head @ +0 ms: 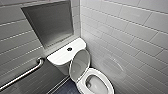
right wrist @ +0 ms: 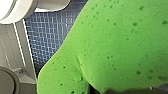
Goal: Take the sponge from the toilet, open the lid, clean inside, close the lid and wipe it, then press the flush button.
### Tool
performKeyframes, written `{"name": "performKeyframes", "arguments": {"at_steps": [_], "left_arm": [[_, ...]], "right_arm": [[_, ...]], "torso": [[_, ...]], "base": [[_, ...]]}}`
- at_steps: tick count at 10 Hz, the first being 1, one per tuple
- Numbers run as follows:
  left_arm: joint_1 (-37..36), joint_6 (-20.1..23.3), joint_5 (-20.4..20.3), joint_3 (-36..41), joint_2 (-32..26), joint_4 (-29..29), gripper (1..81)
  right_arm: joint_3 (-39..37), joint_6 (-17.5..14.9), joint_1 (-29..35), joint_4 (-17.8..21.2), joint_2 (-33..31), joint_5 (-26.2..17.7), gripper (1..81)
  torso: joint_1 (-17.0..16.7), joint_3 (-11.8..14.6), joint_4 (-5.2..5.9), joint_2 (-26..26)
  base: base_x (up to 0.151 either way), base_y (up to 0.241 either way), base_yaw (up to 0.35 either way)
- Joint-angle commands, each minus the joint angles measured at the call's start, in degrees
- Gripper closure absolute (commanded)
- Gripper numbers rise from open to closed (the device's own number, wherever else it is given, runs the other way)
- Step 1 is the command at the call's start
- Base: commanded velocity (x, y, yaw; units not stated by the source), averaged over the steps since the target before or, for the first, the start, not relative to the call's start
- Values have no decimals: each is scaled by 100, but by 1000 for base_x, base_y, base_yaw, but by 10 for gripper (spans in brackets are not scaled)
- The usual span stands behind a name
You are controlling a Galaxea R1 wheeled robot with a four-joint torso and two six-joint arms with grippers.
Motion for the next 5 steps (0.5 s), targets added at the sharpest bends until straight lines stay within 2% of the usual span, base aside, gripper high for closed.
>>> {"name": "performKeyframes", "arguments": {"at_steps": [1, 5], "left_arm": [[-527, -43, 112, 495, -419, -459, 10], [-1554, -298, 156, 1174, -1089, -1067, 10]], "right_arm": [[13, -25, -92, -229, -176, -362, 811], [-190, 37, -390, -230, -62, -363, 811]], "torso": [[0, 0, 0, 0], [-6, 48, 0, 0]], "base": [[0, 0, 0], [0, 0, 0]]}}
